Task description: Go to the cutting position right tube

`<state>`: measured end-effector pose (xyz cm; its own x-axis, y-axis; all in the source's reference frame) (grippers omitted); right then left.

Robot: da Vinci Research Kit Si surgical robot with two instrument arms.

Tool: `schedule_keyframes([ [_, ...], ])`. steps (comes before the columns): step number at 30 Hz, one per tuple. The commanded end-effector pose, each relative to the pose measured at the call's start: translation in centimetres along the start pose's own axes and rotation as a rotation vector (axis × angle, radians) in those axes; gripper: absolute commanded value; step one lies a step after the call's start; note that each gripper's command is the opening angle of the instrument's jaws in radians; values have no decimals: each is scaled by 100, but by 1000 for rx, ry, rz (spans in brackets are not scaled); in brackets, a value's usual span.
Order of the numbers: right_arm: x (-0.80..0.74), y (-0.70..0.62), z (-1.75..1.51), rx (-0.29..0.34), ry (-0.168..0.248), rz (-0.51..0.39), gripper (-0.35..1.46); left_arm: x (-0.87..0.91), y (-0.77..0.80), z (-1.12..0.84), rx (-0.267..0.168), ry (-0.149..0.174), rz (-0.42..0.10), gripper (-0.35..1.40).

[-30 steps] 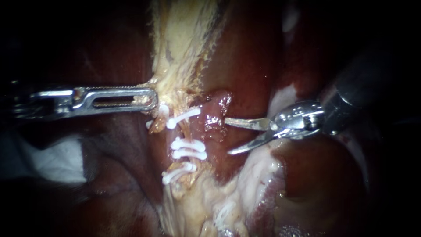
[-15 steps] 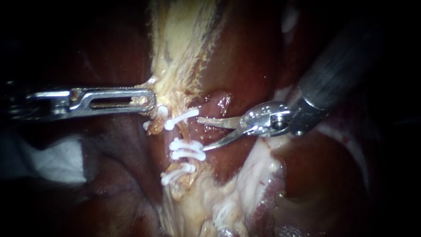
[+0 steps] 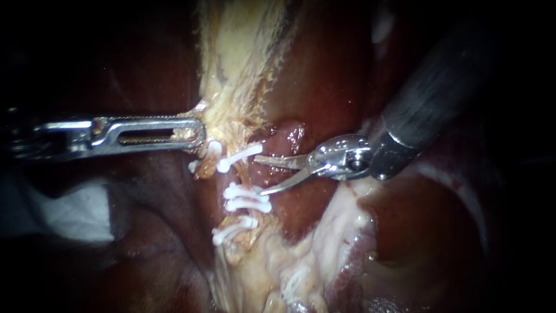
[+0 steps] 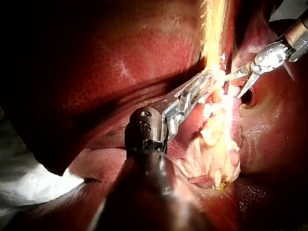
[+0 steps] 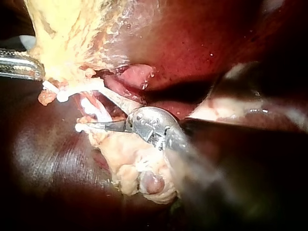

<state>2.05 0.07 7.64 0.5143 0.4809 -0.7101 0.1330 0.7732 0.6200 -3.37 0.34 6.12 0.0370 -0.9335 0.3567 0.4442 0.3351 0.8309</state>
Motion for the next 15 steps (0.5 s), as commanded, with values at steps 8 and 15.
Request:
schedule_keyframes([
  [8,-1,7,10,20,-7,14,33,0,-2,0,0,-3,-1,-35],
  [15,-3,14,20,28,6,22,32,0,-3,0,0,-3,-1,-35],
])
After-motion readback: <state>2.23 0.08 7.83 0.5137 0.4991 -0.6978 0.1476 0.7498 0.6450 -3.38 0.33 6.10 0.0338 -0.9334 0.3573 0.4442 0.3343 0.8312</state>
